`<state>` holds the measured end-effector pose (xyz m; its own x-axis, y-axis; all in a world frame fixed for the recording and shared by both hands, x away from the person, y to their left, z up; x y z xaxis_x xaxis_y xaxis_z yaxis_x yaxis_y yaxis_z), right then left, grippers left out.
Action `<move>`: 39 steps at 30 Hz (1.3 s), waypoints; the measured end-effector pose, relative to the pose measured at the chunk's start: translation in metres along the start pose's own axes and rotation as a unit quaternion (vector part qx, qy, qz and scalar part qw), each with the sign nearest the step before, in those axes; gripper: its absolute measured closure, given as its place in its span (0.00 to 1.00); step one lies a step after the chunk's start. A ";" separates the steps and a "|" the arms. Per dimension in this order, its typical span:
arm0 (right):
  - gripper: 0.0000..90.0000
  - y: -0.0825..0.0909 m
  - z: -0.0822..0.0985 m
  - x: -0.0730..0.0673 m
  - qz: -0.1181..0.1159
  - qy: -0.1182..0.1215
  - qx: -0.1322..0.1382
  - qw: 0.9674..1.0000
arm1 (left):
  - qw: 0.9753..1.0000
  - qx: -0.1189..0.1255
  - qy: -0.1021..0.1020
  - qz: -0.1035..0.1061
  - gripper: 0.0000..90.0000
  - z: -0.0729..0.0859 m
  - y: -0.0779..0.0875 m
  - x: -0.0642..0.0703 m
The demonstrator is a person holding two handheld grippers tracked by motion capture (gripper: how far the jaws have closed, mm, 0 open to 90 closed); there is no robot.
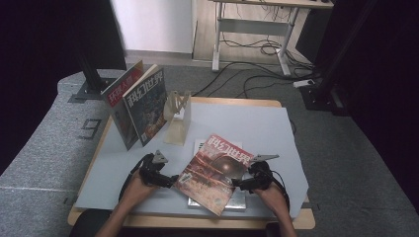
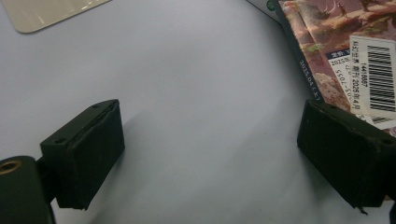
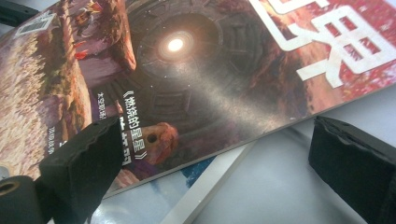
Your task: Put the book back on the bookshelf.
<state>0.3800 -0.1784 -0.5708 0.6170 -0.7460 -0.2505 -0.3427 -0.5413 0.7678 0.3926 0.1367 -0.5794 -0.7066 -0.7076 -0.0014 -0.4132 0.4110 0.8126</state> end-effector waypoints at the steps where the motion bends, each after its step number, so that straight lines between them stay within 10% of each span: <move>1: 0.04 0.000 0.001 0.000 -0.004 -0.003 0.000 1.000 | 1.000 0.000 0.000 0.000 0.08 0.000 0.000 0.000; 21: 0.04 -0.001 -0.006 0.000 -0.031 -0.029 0.010 0.999 | 1.000 0.001 0.001 -0.002 0.07 0.000 -0.001 0.000; 39: 0.18 -0.001 -0.017 0.008 -0.006 -0.032 0.022 0.999 | 1.000 -0.003 0.003 -0.004 0.06 0.000 -0.001 0.000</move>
<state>0.3975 -0.1764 -0.5634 0.5743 -0.7626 -0.2978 -0.3680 -0.5654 0.7382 0.3933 0.1365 -0.5803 -0.6995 -0.7146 -0.0048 -0.4160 0.4018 0.8158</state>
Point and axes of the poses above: each handheld gripper's, and its own axes: y roughly backward along the jaws, z roughly out of its underside, x roughly to its right, the point moved 7 cm from there along -y, roughly forward along the jaws, and after that the axes turned 6 degrees about -x, right-handed, at the moved point
